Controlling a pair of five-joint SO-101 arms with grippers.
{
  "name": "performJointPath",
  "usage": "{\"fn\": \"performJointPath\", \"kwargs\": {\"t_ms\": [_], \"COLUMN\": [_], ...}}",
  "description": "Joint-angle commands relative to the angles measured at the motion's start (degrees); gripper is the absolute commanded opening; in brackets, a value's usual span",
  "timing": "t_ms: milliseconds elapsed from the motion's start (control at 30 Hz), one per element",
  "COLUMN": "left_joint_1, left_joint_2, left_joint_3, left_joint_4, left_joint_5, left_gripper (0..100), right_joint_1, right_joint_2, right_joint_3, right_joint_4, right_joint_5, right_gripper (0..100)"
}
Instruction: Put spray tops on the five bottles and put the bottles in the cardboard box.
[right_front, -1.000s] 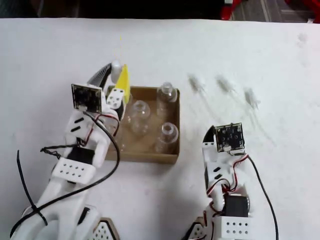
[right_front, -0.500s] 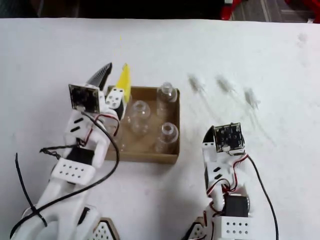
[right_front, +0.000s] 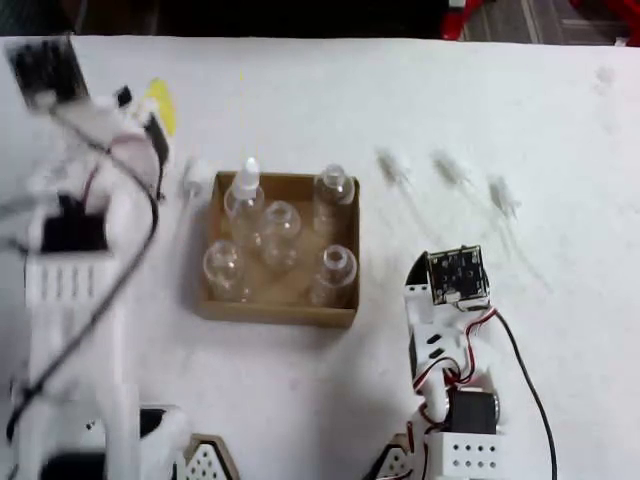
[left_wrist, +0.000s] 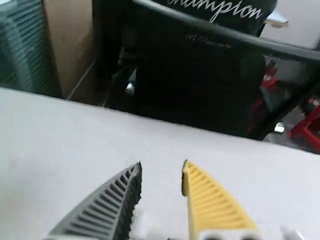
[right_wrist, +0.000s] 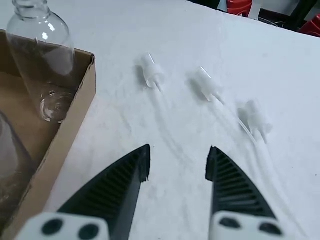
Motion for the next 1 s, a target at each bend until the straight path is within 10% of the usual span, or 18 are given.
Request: {"fn": "performJointPath", "kwargs": {"t_ms": [0,200,600,967], "left_joint_1": [-1.2,-0.3,-1.5,-1.5], "left_joint_2": [26.3,57.5,103.9,110.4], "left_joint_3": [-27.3,-59.8,-116.9,-114.1], "left_joint_4": [19.6,39.4,53.3,50.0], "left_joint_5": [-4.3,-5.1,-5.5,-5.5], "left_gripper": [13,13,13,11], "right_joint_1": [0.0,0.0,0.0,0.0], "right_joint_2": [-0.4,-0.4,-0.4,-0.4], "right_joint_3": [0.4,0.4,0.4,0.4], "right_joint_4": [-1.1,-1.1,-1.2,-1.2], "right_joint_5": [1.1,1.1,1.1,1.1], "right_gripper": [16.3,16.3,16.3,16.3]}}
